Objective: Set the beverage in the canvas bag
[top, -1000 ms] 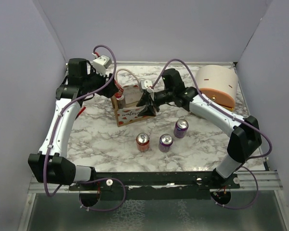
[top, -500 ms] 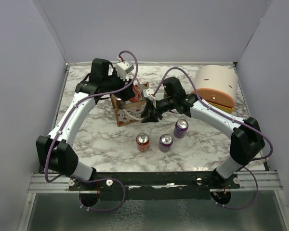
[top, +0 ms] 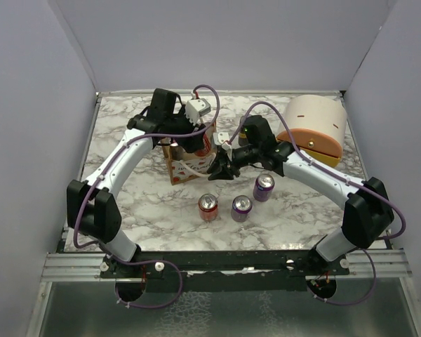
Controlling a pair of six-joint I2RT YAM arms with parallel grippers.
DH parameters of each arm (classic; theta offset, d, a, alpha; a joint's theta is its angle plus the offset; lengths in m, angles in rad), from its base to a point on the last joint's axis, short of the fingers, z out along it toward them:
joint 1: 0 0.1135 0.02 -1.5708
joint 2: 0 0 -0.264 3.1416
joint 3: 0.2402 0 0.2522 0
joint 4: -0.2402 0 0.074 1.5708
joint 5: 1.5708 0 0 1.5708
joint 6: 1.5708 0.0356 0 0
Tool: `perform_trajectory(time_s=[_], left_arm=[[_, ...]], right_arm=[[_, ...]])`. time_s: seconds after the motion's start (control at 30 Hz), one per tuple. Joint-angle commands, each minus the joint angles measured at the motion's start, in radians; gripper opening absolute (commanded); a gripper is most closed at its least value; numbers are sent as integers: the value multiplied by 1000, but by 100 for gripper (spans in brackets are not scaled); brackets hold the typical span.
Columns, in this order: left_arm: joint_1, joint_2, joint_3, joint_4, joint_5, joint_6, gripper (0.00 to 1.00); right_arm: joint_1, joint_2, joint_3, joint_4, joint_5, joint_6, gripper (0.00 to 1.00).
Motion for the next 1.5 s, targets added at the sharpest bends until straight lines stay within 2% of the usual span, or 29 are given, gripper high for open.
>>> perform_trajectory(time_s=[0.0, 0.37, 0.67, 1.07, 1.47], left_arm=[[-16, 29, 74, -7, -23, 77, 0], [-22, 55, 110, -93, -56, 148, 0], [-22, 93, 132, -202, -37, 295, 0], [-22, 169, 146, -311, -33, 470, 0], [-44, 232, 164, -447, -60, 691, 11]], right_arm=[[5, -26, -10, 34, -6, 19, 25], [5, -23, -32, 49, 2, 19, 21], [5, -11, -34, 53, -1, 24, 15], [5, -11, -37, 50, 9, 14, 1], [5, 24, -11, 25, 0, 8, 1]])
